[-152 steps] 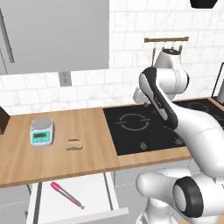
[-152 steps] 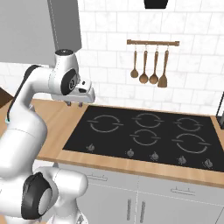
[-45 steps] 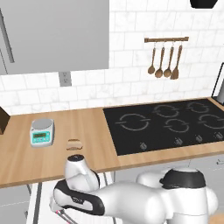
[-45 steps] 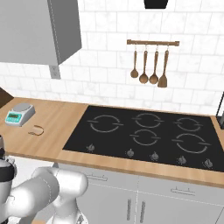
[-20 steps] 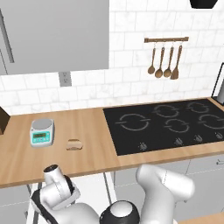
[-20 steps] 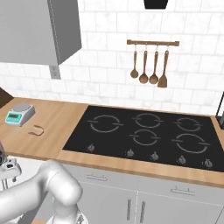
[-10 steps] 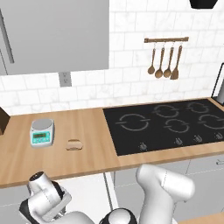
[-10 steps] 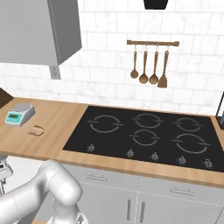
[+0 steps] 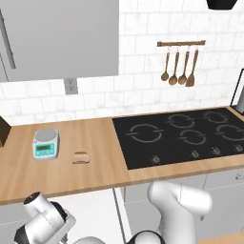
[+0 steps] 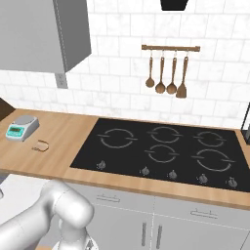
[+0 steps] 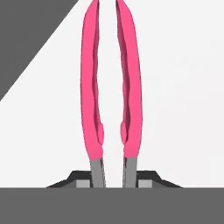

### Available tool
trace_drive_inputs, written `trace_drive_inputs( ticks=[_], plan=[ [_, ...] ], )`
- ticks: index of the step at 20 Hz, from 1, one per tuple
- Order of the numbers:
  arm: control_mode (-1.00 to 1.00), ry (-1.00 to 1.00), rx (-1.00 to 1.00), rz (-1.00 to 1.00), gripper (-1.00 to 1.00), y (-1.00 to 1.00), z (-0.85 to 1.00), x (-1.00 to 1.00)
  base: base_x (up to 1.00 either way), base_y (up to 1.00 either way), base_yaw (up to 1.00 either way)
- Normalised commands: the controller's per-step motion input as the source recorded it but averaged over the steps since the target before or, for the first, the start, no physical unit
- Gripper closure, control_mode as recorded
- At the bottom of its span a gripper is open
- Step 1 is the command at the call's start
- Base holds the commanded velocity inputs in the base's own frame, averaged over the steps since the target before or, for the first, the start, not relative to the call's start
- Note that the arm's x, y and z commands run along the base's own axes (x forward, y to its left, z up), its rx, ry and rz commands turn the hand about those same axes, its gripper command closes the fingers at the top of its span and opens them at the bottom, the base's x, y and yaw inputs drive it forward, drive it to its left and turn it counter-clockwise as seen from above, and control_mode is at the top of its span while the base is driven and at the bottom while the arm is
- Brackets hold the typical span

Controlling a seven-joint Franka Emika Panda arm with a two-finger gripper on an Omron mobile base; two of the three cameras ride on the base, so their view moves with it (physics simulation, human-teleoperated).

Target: Pick the tongs from the drawer and place it on the counter.

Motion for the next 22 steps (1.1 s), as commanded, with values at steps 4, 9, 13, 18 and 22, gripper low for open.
trace_drive_inputs(
  ticks=[4,9,13,18,22],
  plan=[
    [-1.0,-0.17,0.0,0.0,1.0,0.0,1.0,-0.34,0.0,0.0,0.0],
    [-1.0,-0.1,0.0,-0.07,1.0,-0.47,1.0,0.17,0.0,0.0,0.0],
    [-1.0,0.0,0.02,-0.16,1.0,-0.7,0.87,0.74,0.0,0.0,0.0],
    [-1.0,0.1,0.02,-0.19,1.0,-0.77,0.57,0.93,0.0,0.0,0.0],
    [-1.0,0.0,0.05,-0.24,1.0,-0.86,0.3,0.9,0.0,0.0,0.0]
  ],
)
